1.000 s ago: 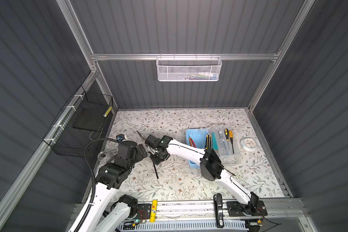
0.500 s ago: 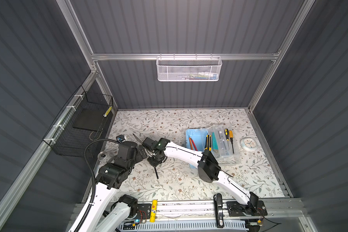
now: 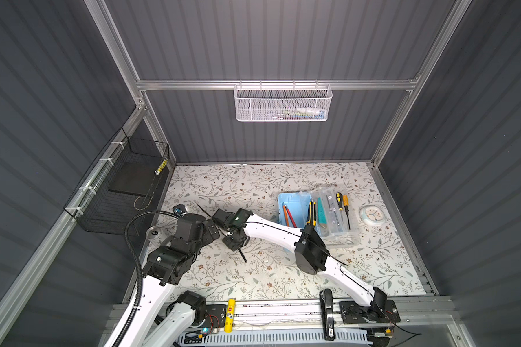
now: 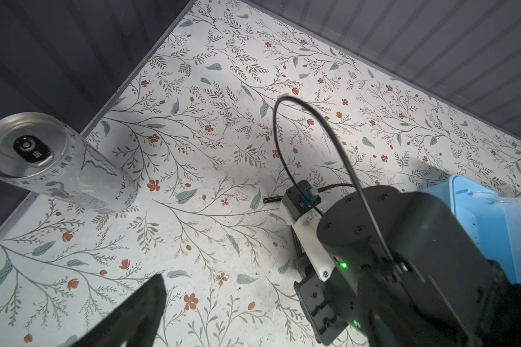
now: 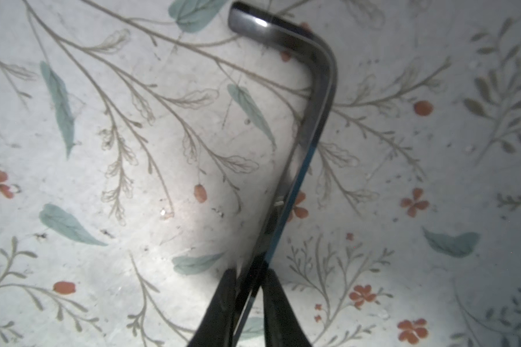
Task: Pack the tool kit
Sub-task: 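Grasp the black L-shaped hex key with the right gripper and lift it, then carry the black hex key over the blue box and lower it in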
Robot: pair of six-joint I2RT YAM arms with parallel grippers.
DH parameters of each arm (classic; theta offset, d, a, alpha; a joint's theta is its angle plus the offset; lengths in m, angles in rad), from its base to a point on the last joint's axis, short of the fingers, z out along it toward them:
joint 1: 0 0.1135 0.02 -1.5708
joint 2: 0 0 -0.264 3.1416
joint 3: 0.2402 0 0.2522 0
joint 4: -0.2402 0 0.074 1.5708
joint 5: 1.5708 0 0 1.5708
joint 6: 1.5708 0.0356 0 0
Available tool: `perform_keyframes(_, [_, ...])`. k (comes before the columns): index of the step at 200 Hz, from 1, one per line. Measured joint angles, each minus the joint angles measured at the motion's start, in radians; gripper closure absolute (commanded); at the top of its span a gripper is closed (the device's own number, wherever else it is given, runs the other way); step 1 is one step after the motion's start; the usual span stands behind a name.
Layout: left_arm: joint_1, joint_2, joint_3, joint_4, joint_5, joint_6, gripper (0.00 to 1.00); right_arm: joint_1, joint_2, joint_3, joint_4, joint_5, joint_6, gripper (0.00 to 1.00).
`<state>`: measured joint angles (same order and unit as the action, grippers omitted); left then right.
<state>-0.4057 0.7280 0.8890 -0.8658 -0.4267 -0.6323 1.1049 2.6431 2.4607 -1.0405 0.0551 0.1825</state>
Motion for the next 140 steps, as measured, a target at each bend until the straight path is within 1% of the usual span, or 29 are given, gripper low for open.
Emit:
perform_keyframes(49, [0.000,0.018,-0.001,0.002,0.000,0.000,0.01,-0.012,-0.005,-0.008,0.004,0.001,0.000,1.00])
perform_keyframes(111, [0.000,0.018,-0.001,0.002,0.000,0.000,0.01,-0.021,-0.012,-0.015,0.012,0.000,0.021,1.00])
perform_keyframes(140, [0.000,0.019,-0.002,0.005,0.000,0.001,0.01,-0.039,-0.047,-0.073,0.038,-0.004,0.043,1.00])
